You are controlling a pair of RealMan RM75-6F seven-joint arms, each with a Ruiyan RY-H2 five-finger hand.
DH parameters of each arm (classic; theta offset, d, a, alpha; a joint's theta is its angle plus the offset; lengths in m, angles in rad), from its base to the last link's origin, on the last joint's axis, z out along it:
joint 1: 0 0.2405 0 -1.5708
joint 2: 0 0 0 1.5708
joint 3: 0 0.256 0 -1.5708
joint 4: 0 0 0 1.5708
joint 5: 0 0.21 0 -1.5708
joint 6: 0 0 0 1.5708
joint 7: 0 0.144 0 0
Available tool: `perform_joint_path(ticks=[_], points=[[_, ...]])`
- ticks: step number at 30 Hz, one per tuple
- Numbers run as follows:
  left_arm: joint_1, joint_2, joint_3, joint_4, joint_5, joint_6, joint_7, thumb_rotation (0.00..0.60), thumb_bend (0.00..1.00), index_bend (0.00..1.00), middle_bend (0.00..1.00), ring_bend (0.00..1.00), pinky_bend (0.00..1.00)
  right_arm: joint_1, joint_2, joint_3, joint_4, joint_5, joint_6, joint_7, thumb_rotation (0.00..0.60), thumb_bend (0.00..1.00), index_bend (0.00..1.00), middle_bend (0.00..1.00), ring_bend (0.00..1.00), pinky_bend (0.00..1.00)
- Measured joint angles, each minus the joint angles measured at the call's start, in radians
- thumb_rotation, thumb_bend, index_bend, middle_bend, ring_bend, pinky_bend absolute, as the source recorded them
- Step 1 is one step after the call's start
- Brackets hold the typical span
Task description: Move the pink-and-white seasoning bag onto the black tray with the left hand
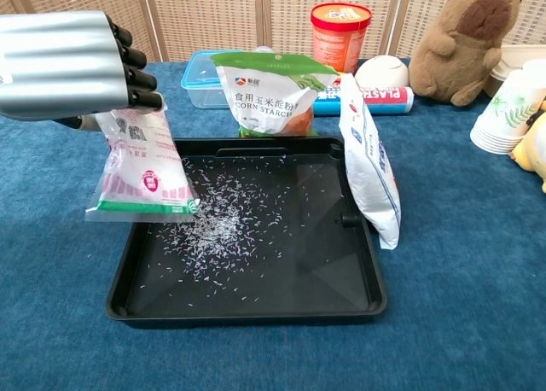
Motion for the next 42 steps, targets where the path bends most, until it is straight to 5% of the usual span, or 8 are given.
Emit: perform_joint_path(ticks=[10,20,23,25,27,31,34,42], points=[[0.136,-0.137,-0.032,0.158,-0.18,0.162,-0.335,0.6,0.35,0.75,0.66,0.63,0.69,0.005,-0.009,-0.004,0.003,0.001,-0.013,-0.022,0.6,0.0,0.01,0.0,0.01,0.0],[0.262,-0.348,-0.099,0.393,-0.412,0.209,-0.711,0.6,0.32,0.75,0.66,0.62,0.65,0.009,-0.02,-0.007,0.005,0.003,-0.022,-0.045,0.6,0.0,0.01,0.0,0.01,0.0],[0.271,-0.366,-0.104,0.412,-0.437,0.175,-0.727,0.6,0.19,0.54,0.44,0.36,0.45,0.01,-0.021,-0.007,0.007,0.003,-0.022,-0.048,0.6,0.0,0.01,0.0,0.01,0.0],[0.272,-0.358,-0.099,0.395,-0.451,0.122,-0.729,0.6,0.05,0.18,0.14,0.09,0.27,0.01,-0.022,-0.007,0.008,0.004,-0.023,-0.047,0.6,0.0,0.01,0.0,0.01,0.0],[0.271,-0.337,-0.095,0.346,-0.472,0.047,-0.725,0.6,0.0,0.04,0.03,0.01,0.2,0.011,-0.022,-0.007,0.009,0.004,-0.024,-0.046,0.6,0.0,0.01,0.0,0.01,0.0],[0.268,-0.283,-0.09,0.213,-0.512,-0.059,-0.692,0.592,0.0,0.0,0.0,0.0,0.17,0.011,-0.021,-0.007,0.009,0.001,-0.023,-0.043,0.6,0.0,0.01,0.0,0.01,0.0],[0.268,-0.243,-0.087,0.131,-0.538,-0.101,-0.66,0.524,0.0,0.0,0.0,0.0,0.16,0.009,-0.02,-0.008,0.009,0.0,-0.02,-0.042,0.6,0.0,0.01,0.0,0.01,0.0],[0.285,-0.157,-0.08,0.028,-0.515,-0.039,-0.663,0.47,0.0,0.0,0.0,0.0,0.15,0.005,-0.014,-0.008,0.005,-0.003,-0.012,-0.035,0.6,0.0,0.01,0.0,0.01,0.0]])
